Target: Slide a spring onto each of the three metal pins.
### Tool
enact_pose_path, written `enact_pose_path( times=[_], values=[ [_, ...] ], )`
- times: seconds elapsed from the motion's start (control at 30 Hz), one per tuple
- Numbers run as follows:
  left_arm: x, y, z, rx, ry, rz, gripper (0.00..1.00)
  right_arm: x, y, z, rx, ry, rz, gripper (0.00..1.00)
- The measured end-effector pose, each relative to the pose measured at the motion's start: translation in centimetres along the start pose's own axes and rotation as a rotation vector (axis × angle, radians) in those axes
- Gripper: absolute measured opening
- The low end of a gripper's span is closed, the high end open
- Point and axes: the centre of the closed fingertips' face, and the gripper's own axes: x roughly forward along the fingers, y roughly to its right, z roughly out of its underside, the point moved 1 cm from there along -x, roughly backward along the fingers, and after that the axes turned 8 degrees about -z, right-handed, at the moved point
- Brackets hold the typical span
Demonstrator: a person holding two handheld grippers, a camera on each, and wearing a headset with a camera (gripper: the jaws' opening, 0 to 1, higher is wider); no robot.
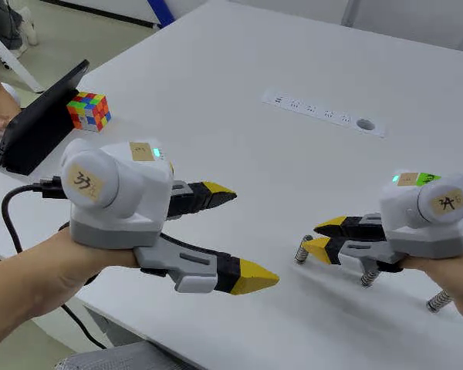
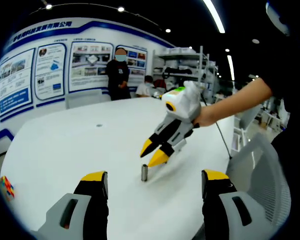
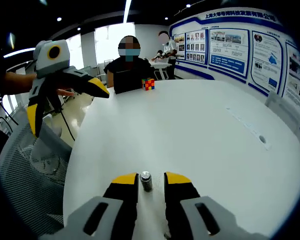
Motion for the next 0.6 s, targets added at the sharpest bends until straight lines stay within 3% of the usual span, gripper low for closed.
enact_pose_path(
  times=[0.13, 0.23, 0.33, 0.43, 0.6],
  values=[
    [0.4, -0.1, -0.5, 0.013, -0.011, 0.004, 0.79, -2.2, 0.5, -0.6, 0.0, 0.035, 0.028, 0.23],
    [0.7, 0.3, -1.7, -0.014, 0.022, 0.026, 0.79, -4.4, 0.9, -0.7, -0.006, 0.051, 0.061, 0.25],
    [1.4, 0.6, -2.6, 0.001, 0.03, 0.025, 0.79, -7.3, 1.9, -0.2, 0.001, 0.071, 0.118, 0.3],
    [2.0, 0.8, -2.9, 0.022, 0.026, 0.034, 0.8, -9.8, 2.3, 0.5, 0.001, 0.08, 0.154, 0.31],
    [3.0, 1.6, -2.8, 0.025, 0.014, 0.059, 0.84, -13.9, 1.7, 1.9, -0.043, 0.082, 0.198, 0.41]
  ],
)
